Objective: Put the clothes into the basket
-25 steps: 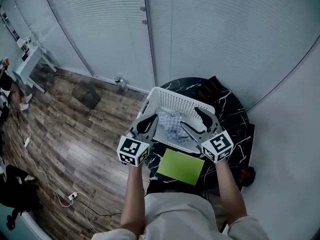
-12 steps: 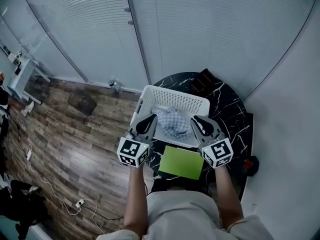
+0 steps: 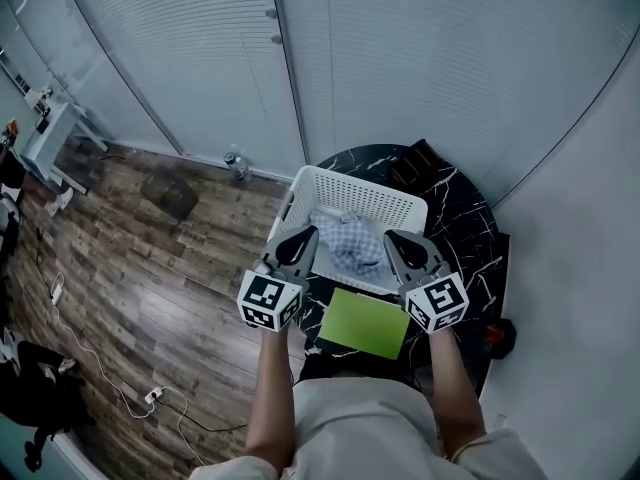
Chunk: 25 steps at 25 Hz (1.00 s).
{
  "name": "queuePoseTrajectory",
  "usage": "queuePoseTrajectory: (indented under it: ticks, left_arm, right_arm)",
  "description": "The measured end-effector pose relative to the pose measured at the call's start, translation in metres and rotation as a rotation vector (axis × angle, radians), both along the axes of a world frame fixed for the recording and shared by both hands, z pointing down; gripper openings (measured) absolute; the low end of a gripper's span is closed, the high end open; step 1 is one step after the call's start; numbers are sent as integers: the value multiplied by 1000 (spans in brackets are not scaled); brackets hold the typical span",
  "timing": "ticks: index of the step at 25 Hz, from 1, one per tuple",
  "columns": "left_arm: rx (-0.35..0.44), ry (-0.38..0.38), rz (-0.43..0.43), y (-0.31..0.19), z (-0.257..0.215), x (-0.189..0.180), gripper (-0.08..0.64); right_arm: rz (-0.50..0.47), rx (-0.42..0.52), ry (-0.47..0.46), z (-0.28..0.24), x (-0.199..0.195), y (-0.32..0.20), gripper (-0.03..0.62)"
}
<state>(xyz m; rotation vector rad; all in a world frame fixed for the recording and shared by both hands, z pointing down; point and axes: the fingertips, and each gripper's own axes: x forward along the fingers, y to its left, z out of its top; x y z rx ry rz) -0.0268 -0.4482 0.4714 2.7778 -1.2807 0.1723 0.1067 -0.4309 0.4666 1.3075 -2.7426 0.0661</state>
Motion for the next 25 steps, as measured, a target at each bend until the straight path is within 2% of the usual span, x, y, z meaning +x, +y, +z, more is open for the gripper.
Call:
queuePoseTrajectory:
  ticks: [4,10,16,25]
  left_arm:
    - [-5,-2,5,3,1,0,14]
    - [5,1,-2,-1,-8,-4,14]
    - [7,5,2,-1,-12,-6,14]
    - [-2,-16,41,1,-8,9,14]
  right_arm:
    - [-18,-1,15,3,-7,3,20]
    - [2,-10,-19,-2,-8,-1,21]
    - [18,11,-11,-11,-9,-2,20]
    - [37,-4,-15,-4,-1,4,20]
